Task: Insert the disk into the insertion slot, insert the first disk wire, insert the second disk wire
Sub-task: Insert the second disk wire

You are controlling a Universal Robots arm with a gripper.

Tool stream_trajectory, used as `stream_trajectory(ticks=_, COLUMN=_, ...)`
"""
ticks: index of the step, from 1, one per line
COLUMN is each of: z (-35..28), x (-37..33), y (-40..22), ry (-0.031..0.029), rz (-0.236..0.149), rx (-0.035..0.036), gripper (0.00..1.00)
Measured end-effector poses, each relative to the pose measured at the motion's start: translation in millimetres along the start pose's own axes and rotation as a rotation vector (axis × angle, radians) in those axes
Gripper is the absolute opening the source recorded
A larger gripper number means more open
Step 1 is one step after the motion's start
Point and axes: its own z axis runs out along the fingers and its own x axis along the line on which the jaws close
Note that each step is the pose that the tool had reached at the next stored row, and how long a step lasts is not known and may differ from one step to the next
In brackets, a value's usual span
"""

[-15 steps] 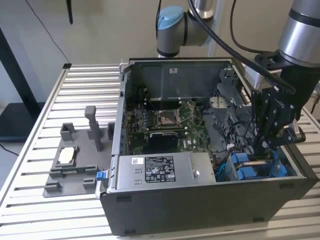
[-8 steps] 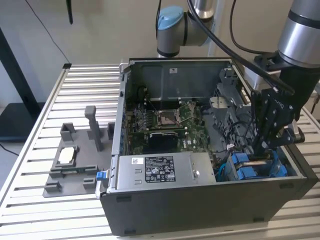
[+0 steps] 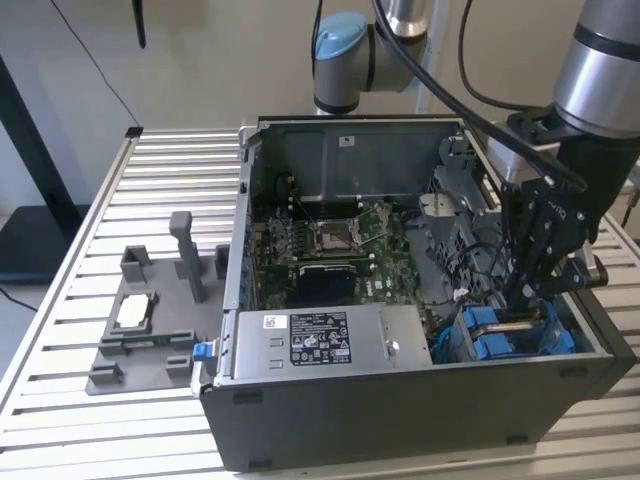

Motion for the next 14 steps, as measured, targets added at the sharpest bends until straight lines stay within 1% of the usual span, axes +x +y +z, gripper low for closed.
stream_trajectory(ticks=6, z=0.5, x=3.2, y=0.2, ry=0.0000, rz=0.000, rx=-0.0004, gripper=0.16)
stream_trajectory(ticks=14, z=2.7, x=3.0, y=0.2, ry=-0.0002, rz=0.003, rx=-0.0006, gripper=0.16)
